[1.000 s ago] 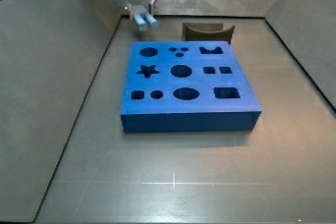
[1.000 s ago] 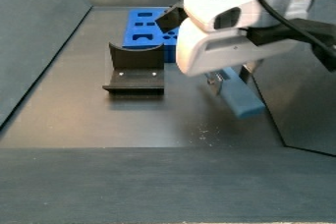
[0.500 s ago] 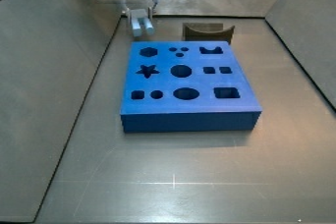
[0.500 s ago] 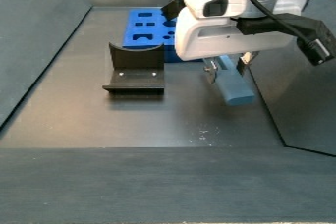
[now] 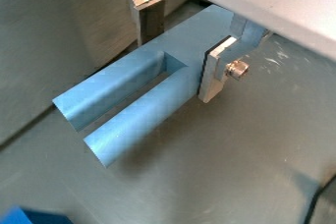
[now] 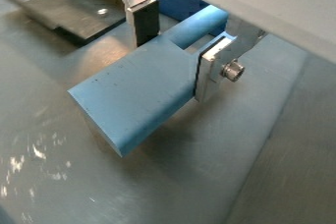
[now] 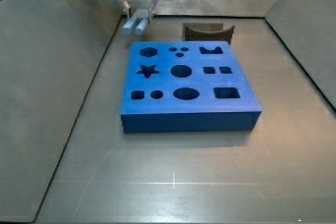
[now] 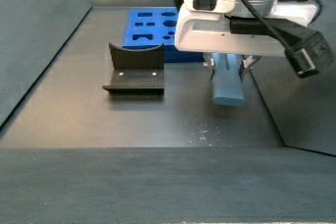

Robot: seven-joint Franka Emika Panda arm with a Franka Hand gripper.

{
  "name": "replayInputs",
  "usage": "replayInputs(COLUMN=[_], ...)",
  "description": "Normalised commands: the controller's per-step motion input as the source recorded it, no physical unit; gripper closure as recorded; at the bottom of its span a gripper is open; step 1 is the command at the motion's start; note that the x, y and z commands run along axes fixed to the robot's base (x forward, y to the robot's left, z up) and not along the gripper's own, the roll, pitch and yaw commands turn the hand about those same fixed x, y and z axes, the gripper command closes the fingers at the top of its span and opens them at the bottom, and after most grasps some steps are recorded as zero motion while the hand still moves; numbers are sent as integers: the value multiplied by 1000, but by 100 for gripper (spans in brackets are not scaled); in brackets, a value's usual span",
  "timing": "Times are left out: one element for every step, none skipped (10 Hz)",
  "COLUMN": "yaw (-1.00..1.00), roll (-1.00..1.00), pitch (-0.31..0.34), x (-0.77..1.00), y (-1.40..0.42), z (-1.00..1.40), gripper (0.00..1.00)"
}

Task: Pick up the square-circle object. Move up. Rotate the square-circle object. Place the square-circle object on the fixture. Regrasp the square-circle object. Move to above the board. Insert the square-circle object.
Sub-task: Rotate the square-circle object.

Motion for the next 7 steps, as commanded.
replayInputs(yaw=[-1000, -1000, -1000, -1000, -1000, -1000, -1000], roll=[-3, -3, -3, -3, -3, -4, -4], pitch=[1, 1, 1, 1, 1, 1, 1], x=[20, 19, 19, 19, 19, 19, 18], y=[25, 25, 25, 25, 25, 25, 24], z=[-1, -1, -1, -1, -1, -1, -1], gripper=[100, 100, 100, 100, 100, 100, 100])
